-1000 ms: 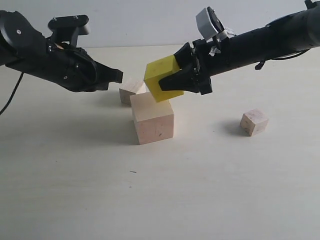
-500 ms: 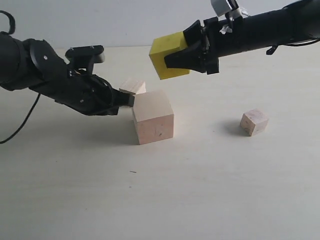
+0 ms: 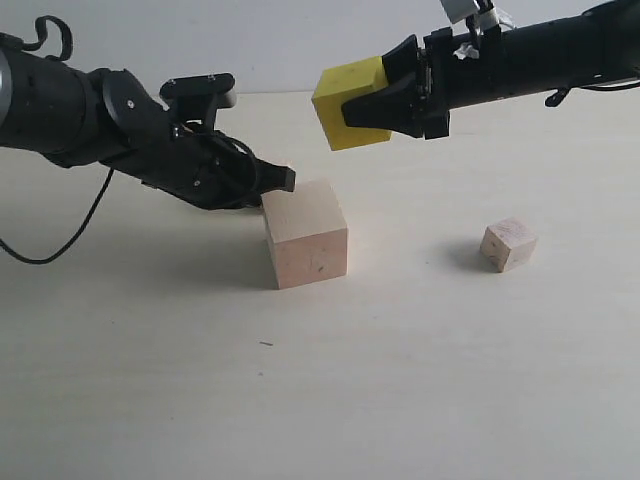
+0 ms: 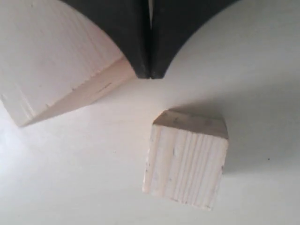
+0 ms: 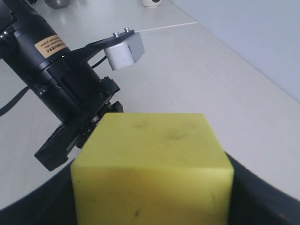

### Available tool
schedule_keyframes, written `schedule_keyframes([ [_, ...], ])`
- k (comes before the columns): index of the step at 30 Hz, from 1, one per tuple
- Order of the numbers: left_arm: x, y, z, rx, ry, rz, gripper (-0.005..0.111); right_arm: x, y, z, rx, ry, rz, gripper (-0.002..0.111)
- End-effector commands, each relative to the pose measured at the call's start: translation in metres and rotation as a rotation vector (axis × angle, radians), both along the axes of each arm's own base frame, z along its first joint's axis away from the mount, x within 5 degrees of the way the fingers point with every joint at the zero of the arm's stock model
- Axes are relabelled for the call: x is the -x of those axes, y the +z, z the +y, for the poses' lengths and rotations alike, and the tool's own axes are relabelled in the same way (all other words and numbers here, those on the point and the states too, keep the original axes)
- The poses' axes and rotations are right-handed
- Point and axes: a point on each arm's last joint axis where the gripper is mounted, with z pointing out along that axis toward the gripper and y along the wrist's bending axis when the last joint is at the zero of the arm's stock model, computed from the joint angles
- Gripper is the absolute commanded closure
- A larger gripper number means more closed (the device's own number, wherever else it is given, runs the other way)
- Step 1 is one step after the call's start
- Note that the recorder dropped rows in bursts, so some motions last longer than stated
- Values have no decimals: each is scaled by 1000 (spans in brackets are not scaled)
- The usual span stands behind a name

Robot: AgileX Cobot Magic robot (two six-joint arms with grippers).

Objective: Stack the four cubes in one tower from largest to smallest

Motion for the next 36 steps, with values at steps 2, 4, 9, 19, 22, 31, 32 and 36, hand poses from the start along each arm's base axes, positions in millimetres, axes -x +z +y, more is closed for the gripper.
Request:
schedule_keyframes([
  [2,-6,-2,-6,4,-9,-3,107,0,7,0,-22,-3,-11,108],
  [4,-6,-1,-6,2,-15,-10,107,0,7,0,-22,-3,-11,108],
  [9,-7,-1,-6,3,-15,-10,107,0,7,0,-20,-1,-11,108],
  [19,-8,15,-5,13,-16,-77,107,4,3,11,1,42,0,108],
  [22,-8,14,-5,13,-20,-70,107,7,1,20,2,63,4,108],
  [31,-5,16,-3,-14,-56,-62,107,9,0,22,17,81,2,108],
  [32,-4,17,-2,-22,-64,-66,107,10,-1,24,26,92,1,108],
  [36,0,27,9,-29,-53,-96,107,13,-5,31,49,143,-55,108],
])
